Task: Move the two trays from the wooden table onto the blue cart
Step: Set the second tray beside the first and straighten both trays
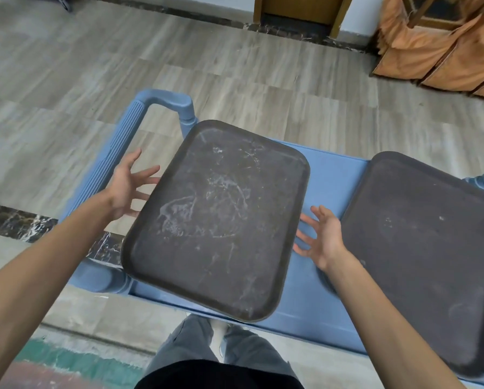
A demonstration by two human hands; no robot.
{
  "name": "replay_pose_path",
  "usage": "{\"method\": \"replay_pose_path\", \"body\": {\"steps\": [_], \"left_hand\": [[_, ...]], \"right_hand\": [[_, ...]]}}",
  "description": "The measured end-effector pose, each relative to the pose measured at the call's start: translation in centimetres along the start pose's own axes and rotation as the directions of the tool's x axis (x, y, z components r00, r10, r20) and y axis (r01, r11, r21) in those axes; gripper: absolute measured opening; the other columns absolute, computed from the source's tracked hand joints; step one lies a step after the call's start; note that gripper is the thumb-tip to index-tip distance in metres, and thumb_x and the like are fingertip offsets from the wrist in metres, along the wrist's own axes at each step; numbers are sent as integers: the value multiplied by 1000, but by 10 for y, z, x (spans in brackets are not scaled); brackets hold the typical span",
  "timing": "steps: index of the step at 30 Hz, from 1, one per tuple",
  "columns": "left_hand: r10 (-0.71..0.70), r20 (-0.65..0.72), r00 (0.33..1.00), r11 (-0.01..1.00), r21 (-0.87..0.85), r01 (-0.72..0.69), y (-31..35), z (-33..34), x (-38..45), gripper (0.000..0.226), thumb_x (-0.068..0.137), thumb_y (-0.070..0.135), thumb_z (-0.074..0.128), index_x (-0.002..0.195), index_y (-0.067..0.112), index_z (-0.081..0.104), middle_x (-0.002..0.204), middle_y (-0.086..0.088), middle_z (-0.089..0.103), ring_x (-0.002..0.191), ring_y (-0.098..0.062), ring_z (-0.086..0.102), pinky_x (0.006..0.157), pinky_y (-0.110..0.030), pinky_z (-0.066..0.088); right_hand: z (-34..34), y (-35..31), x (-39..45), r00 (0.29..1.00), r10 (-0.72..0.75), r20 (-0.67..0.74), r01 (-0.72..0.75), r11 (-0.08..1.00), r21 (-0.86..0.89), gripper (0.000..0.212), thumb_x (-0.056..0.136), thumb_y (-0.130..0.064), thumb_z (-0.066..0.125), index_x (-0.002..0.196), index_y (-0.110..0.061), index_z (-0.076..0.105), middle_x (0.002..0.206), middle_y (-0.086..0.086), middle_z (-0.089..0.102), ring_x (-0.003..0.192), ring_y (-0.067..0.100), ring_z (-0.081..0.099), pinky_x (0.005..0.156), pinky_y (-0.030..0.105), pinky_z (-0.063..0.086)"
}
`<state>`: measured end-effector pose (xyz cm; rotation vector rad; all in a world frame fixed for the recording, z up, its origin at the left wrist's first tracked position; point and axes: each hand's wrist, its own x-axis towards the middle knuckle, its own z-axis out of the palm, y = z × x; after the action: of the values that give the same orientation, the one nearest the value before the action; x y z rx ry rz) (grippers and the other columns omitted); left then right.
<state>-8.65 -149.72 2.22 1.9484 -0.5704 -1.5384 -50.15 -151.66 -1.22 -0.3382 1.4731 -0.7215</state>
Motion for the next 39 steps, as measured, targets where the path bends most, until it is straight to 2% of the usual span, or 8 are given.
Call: {"method": "replay_pose_path", "body": {"steps": [7,15,20,21,23,25,31,39], "left_hand": [[-32,127,991,992,-117,47,-13,10,-3,94,64,97,28,126,40,69,131,5,69,110,-29,61,78,-55,45],[10,237,971,963,-265,55,-31,14,-9,92,65,97,30,130,43,66,142,-3,62,132,-34,50,102,-68,33],[186,236,954,969,116,-218,-47,41,-44,97,66,95,44,148,45,45,163,9,34,150,-13,27,119,-46,20],[263,243,934,888,319,-333,-58,48,-53,97,69,92,46,152,43,38,164,11,29,152,-12,23,120,-41,18],[416,331,847,488,705,-515,-92,60,-69,85,84,82,39,158,44,20,168,11,12,156,-13,3,124,-40,10],[446,483,753,171,780,-602,-128,70,-86,78,92,75,31,158,47,1,169,15,-8,155,-15,-17,125,-45,2],[433,618,656,-13,731,-682,-205,79,-106,71,98,71,27,159,46,-1,169,20,-6,155,-14,-15,125,-47,0],[703,522,483,-187,791,-582,-237,91,-104,48,103,42,40,146,27,54,148,10,56,138,-24,52,107,-51,45]], "right_hand": [[-17,-23,1,999,-14,-48,12,998,-55,50,95,-62,42,136,-38,57,132,-3,64,112,28,64,93,54,47],[-35,-28,0,1000,-24,7,24,997,-72,54,95,-67,37,134,-37,61,134,-3,64,118,30,62,104,60,44],[-27,-5,-11,972,-232,35,225,881,-417,34,102,-49,43,125,-36,64,141,-9,60,129,21,55,112,52,40],[-25,8,-15,925,-378,47,328,729,-601,35,103,-47,45,129,-32,64,144,-4,59,133,23,52,115,50,37],[-21,45,-25,775,-587,234,467,283,-838,47,105,-42,48,143,-17,57,153,7,52,142,29,42,120,45,29],[-12,87,-43,700,-553,453,548,9,-837,54,105,-46,45,152,-19,47,163,3,38,148,28,29,121,45,26],[17,186,-90,658,-479,581,591,-149,-793,61,102,-63,31,158,-37,32,169,-10,22,156,17,17,110,46,39],[32,242,-107,609,-521,598,535,-287,-794,52,103,-36,43,154,-21,45,158,-5,47,144,19,43,114,46,31]]}}
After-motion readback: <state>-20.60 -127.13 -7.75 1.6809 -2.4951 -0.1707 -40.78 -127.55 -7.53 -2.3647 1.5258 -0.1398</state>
